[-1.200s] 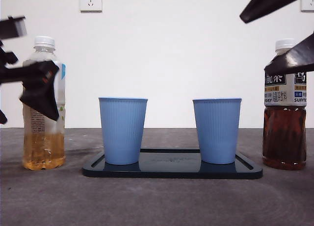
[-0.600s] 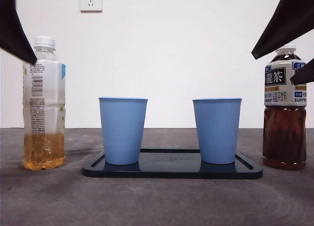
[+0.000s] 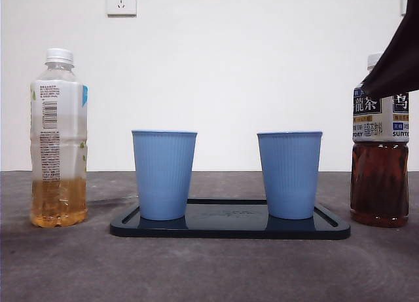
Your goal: Pour the drink into the cup
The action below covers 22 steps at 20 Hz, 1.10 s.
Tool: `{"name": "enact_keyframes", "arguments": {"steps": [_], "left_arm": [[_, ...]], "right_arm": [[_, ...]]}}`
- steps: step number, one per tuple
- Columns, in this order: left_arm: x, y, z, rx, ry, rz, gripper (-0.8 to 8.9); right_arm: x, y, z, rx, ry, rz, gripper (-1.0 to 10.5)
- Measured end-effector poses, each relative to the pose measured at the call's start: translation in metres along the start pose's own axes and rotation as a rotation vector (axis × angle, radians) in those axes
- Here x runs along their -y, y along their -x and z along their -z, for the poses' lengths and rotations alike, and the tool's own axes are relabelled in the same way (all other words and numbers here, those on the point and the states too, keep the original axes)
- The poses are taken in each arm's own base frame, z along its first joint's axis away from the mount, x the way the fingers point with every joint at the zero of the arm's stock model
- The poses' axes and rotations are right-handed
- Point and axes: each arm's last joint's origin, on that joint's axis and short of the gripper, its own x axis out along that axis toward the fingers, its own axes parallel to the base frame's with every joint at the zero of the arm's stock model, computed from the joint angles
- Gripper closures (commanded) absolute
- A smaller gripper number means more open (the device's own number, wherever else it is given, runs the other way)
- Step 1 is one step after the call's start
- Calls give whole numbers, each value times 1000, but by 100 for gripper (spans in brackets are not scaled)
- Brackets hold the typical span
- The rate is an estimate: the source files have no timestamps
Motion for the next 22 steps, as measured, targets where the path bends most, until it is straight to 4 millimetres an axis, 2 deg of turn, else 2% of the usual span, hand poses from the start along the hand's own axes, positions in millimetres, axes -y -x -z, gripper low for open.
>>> {"name": "enact_keyframes", "arguments": {"steps": [14, 16, 18, 20, 22], "left_arm": [[0, 0, 0, -2, 0, -1, 806], [-1, 4, 0, 23, -43, -13, 806], [-5, 13, -6, 135, -141, -57, 806], [-9, 29, -16, 335, -238, -144, 806], [-15, 39, -15, 478, -296, -254, 806]], "right_arm": [[0, 0, 0, 0, 0, 1, 938], [0, 0, 0, 0, 0, 0, 938], [0, 0, 0, 0, 0, 1, 938], [0, 0, 0, 0, 0, 1, 938], [0, 0, 0, 0, 0, 1, 938]]}}
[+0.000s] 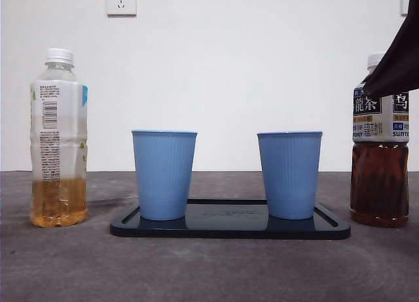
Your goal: Pour the drink into the cup
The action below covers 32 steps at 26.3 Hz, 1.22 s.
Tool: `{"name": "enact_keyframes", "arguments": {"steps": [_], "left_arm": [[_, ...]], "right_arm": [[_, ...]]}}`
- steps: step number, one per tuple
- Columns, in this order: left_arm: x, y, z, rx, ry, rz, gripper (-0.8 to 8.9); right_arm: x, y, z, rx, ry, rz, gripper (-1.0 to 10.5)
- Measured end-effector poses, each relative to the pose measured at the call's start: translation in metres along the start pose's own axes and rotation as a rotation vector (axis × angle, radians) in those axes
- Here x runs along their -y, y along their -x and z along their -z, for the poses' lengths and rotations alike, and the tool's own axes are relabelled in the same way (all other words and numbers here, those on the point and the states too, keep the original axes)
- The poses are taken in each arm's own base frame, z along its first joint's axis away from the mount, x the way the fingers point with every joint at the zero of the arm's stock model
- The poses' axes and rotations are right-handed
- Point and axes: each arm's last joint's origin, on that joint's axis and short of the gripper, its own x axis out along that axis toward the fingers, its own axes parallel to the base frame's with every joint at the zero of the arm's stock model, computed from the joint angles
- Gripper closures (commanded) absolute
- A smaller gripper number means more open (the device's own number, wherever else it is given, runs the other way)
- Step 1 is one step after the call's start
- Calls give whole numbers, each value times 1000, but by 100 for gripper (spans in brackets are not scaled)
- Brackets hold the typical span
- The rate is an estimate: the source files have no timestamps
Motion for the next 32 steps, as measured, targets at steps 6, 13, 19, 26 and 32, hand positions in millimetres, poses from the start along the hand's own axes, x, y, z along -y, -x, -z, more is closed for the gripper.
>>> {"name": "enact_keyframes", "arguments": {"steps": [6, 13, 19, 26, 32], "left_arm": [[-10, 0, 57, -25, -55, -181, 806], [-10, -11, 110, -146, -33, -181, 806], [-10, -15, 126, -185, -25, -178, 806], [-10, -15, 126, -185, -25, -178, 806], [-10, -15, 126, -185, -25, -178, 806]], "right_arm": [[0, 0, 0, 0, 0, 0, 938], [0, 0, 0, 0, 0, 0, 938], [0, 0, 0, 0, 0, 0, 938], [0, 0, 0, 1, 0, 2, 938], [0, 0, 0, 1, 0, 2, 938]]}}
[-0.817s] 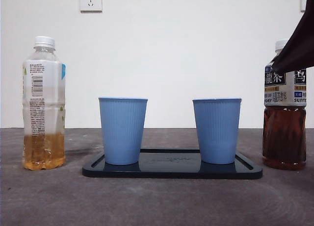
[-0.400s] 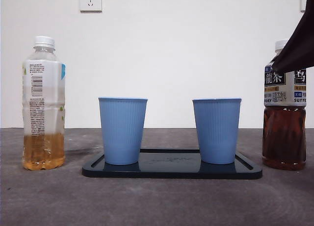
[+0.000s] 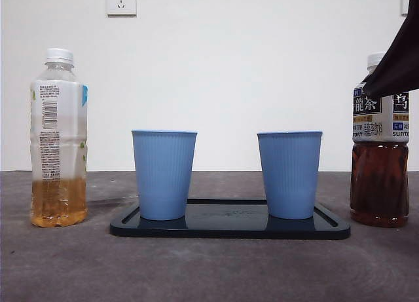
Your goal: Pour the drink into the cup
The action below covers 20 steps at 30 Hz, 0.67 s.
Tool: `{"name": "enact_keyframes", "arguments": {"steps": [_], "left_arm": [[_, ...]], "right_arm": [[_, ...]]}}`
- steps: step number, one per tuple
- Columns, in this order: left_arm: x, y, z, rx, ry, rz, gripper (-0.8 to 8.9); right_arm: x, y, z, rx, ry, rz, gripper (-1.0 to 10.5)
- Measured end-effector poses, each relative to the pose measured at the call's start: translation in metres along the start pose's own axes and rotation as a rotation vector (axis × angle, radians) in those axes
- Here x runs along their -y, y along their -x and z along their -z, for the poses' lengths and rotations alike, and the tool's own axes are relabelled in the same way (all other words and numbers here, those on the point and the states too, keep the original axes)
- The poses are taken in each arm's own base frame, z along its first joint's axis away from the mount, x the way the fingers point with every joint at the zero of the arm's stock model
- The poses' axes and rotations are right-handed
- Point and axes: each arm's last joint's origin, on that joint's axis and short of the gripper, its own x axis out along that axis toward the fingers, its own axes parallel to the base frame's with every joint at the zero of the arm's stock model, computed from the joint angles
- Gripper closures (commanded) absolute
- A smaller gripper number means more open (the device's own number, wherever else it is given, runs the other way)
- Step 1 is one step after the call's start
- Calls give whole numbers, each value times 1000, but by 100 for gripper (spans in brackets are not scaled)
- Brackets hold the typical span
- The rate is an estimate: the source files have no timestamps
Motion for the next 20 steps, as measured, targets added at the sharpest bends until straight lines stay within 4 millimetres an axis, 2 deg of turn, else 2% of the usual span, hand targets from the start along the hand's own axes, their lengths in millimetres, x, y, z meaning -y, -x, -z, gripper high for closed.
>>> {"name": "enact_keyframes", "arguments": {"steps": [8, 10, 14, 17, 20], "left_arm": [[0, 0, 0, 0, 0, 0, 806], [0, 0, 0, 0, 0, 0, 806], [0, 0, 0, 0, 0, 0, 806], [0, 0, 0, 0, 0, 0, 806], [0, 0, 0, 0, 0, 0, 806]], "right_arm": [[0, 0, -1, 11, 17, 14, 938], [4, 4, -6, 90, 53, 102, 938], [19, 33, -22, 385, 88, 258, 938], [35, 49, -11, 528, 119, 416, 938], [51, 51, 10, 623, 131, 546, 938]]}}
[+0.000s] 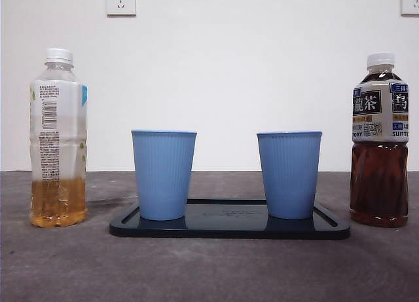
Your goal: Pour the drink into the cup
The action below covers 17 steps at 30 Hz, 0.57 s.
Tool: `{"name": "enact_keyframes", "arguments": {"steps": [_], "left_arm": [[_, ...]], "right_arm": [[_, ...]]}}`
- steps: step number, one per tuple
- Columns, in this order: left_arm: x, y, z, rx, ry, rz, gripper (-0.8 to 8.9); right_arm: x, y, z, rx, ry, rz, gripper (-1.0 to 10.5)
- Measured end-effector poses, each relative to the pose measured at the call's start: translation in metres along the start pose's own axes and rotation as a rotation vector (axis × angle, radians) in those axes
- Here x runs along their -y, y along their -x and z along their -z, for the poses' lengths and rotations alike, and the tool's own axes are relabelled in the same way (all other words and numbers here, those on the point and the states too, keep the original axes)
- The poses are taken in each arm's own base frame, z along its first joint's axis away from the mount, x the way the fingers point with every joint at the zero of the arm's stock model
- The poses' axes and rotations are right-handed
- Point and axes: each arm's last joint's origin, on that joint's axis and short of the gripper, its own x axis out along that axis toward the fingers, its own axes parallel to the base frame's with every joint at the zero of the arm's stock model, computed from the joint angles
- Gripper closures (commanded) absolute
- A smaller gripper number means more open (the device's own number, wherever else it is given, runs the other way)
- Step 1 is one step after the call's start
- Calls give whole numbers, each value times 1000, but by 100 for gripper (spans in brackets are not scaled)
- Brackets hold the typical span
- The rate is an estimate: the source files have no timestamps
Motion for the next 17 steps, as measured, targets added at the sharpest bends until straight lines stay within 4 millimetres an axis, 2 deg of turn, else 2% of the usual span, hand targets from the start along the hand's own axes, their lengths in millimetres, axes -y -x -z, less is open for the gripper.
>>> {"name": "enact_keyframes", "arguments": {"steps": [5, 12, 17], "left_arm": [[0, 0, 0, 0, 0, 0, 806], [0, 0, 0, 0, 0, 0, 806], [0, 0, 0, 0, 0, 0, 806]], "right_arm": [[8, 4, 24, 72, 13, 70, 938], [12, 2, 60, 20, 11, 92, 938], [13, 1, 71, -14, 10, 95, 938]]}}
